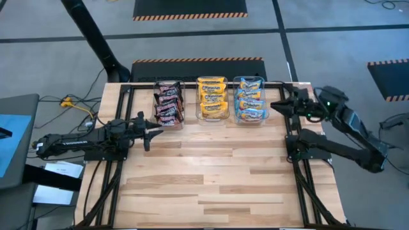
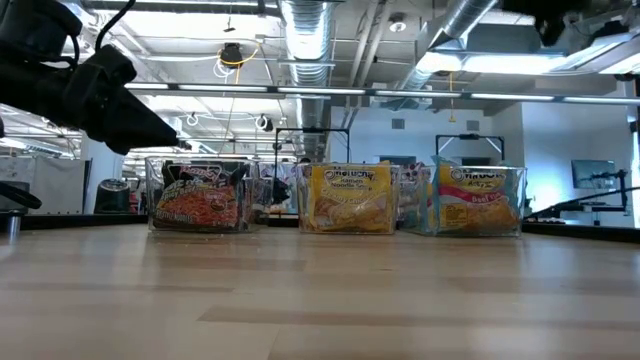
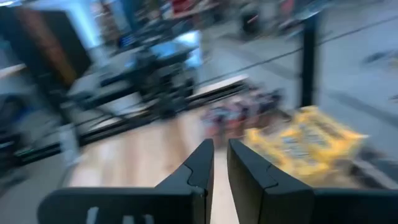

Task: Sort Maruchan noodles
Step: Return to Home Position

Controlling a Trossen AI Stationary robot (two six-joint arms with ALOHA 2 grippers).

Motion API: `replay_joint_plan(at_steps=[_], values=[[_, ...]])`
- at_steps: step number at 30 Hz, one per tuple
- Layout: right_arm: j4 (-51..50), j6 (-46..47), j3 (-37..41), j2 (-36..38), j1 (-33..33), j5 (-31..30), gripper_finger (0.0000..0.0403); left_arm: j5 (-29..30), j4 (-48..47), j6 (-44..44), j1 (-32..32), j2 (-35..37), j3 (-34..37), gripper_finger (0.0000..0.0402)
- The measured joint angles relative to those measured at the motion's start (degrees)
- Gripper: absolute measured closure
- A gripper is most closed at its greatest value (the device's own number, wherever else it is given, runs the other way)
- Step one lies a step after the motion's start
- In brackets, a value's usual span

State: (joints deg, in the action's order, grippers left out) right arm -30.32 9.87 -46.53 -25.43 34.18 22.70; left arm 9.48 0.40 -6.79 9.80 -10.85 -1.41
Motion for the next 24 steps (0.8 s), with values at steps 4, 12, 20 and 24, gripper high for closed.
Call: replay_joint_plan(at_steps=[4,12,20,24], values=[[5.7,0.27,9.72,8.26,0.04,-7.94,0.0333,0.15,0.0,4.32,-0.01,0.0,0.0,0.0272],[11.52,2.17,26.04,22.87,0.0,-12.98,0.0333,0.19,-0.01,11.28,-0.01,0.0,0.0,0.0272],[15.79,2.52,34.32,25.23,-0.07,-12.48,0.0333,0.49,-0.01,14.71,-0.01,0.0,0.0,0.0272],[18.71,2.75,37.92,25.27,-1.1,-12.33,0.0333,0.59,0.0,14.71,0.0,0.0,0.0,0.0272]])
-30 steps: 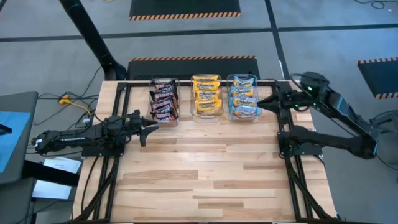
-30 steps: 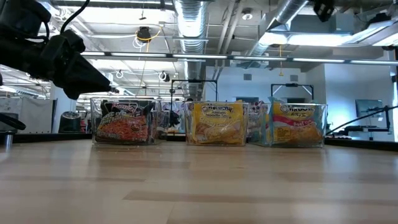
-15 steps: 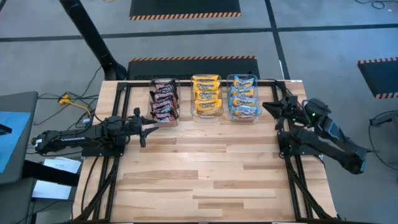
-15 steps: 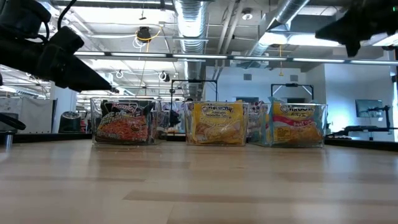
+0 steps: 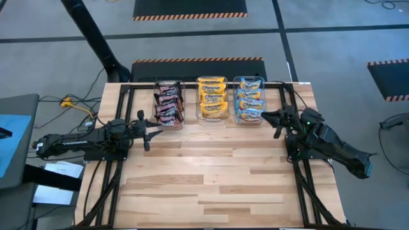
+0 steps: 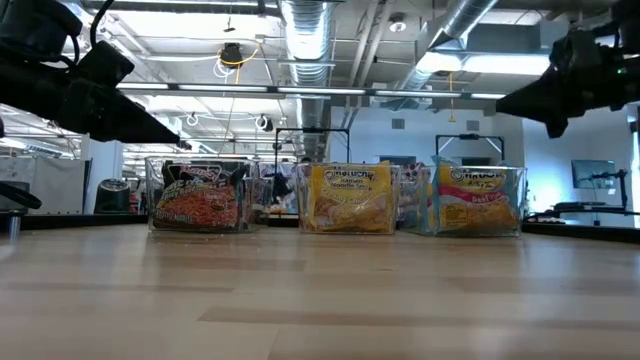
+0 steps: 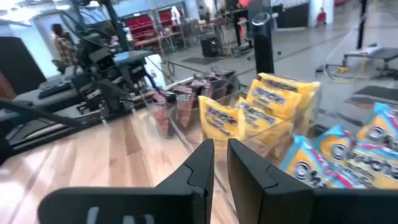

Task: Sort Maruchan noodles
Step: Return to Home Position

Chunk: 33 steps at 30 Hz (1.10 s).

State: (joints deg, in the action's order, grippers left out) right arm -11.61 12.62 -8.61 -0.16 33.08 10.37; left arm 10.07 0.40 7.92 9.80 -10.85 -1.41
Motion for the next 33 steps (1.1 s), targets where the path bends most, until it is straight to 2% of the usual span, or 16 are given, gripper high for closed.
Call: replay_joint_plan(at_steps=[6,16,28,33], values=[[2.83,0.01,4.29,0.0,-2.45,0.17,0.0333,0.0,0.0,-0.24,0.0,0.0,0.0,0.0272],[2.77,2.34,4.36,-1.3,-5.7,0.12,0.0333,0.0,0.0,-0.44,0.0,0.0,0.0,0.0272],[2.47,2.05,4.38,-1.32,-6.1,0.11,0.0333,-0.01,0.0,-0.44,-0.13,0.02,0.0,0.0271],[2.4,1.97,4.38,-1.27,-6.41,0.09,0.0333,-0.17,-0.01,-0.42,-1.47,2.17,0.0,0.0272]])
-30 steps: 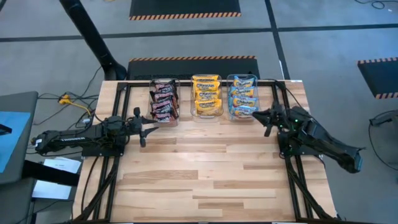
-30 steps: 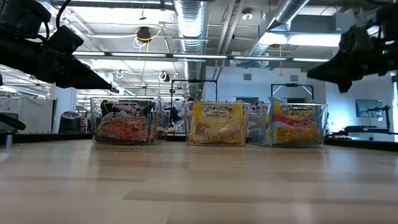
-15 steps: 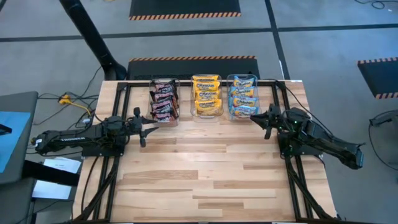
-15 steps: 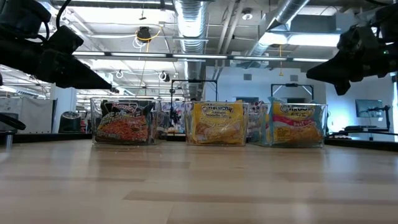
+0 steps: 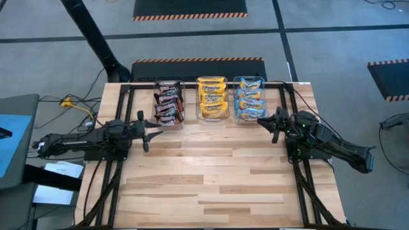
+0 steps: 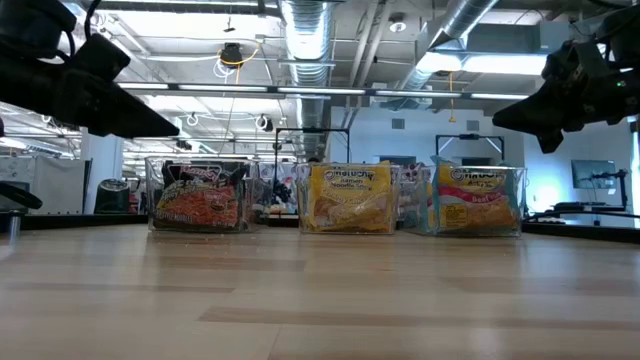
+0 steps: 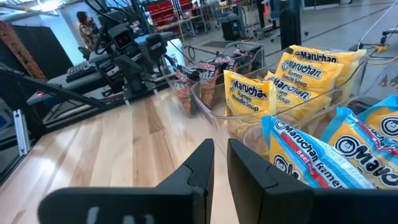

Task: Sort Maruchan noodles
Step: Return to Home Position

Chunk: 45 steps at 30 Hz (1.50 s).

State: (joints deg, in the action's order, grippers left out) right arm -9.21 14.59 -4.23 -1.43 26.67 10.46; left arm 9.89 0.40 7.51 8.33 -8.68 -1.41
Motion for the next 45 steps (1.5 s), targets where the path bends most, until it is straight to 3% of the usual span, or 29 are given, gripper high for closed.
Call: replay_joint_plan(at_steps=[17,45], values=[[1.68,0.0,0.2,1.29,-21.15,-0.02,0.0333,-0.09,0.01,0.0,-3.82,7.46,0.0,0.0271],[1.86,0.02,0.2,1.29,-21.72,-0.02,0.0333,-0.07,0.01,0.01,-3.82,8.21,0.0,0.0271]])
